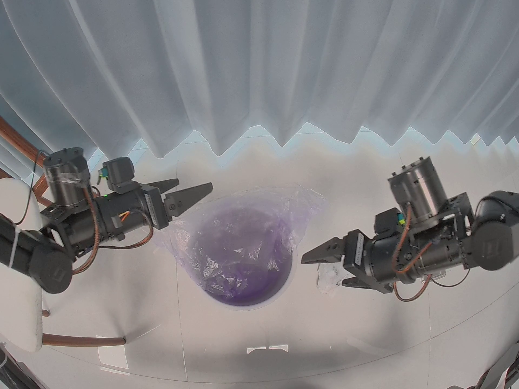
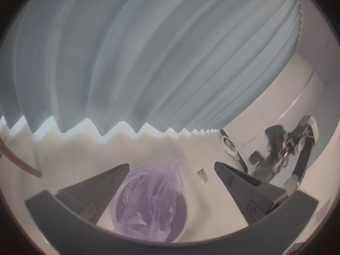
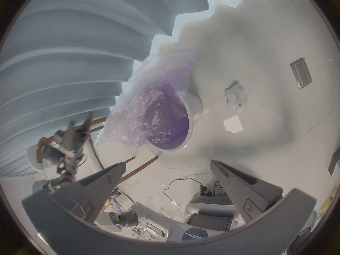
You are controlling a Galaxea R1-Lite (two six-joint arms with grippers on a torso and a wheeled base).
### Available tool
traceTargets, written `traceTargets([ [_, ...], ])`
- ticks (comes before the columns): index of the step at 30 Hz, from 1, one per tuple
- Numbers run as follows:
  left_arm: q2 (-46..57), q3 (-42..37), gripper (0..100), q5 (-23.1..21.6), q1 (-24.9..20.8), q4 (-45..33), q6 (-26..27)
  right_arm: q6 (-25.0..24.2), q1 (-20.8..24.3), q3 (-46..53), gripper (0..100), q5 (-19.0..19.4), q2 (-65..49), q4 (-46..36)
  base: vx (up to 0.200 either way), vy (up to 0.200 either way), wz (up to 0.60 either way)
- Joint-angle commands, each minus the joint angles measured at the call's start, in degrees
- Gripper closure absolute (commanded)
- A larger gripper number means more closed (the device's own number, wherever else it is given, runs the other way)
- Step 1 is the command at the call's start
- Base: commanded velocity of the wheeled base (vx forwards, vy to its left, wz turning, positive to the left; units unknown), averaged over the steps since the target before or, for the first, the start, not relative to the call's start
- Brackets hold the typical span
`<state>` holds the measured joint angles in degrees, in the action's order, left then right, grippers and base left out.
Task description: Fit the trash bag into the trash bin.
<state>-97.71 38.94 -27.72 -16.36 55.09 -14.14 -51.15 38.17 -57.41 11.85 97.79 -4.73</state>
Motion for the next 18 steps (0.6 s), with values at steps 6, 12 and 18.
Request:
traceTargets([
  [6, -21.38, 14.15, 0, -6.29, 1.59, -5.17, 10.27, -1.06, -0.46, 10.3, 0, 0.89, -13.24, 5.35, 0.0, 0.0, 0.0],
  [12, -23.05, 16.52, 0, -6.29, 0.01, -7.19, 10.54, -1.06, -0.46, 11.97, 0, 0.89, -14.47, 5.35, 0.0, 0.0, 0.0],
  [18, -22.88, 15.91, 100, -6.29, -0.25, -8.33, 13.79, -1.06, -0.46, 12.84, 0, 0.89, -14.56, 5.52, 0.0, 0.0, 0.0],
])
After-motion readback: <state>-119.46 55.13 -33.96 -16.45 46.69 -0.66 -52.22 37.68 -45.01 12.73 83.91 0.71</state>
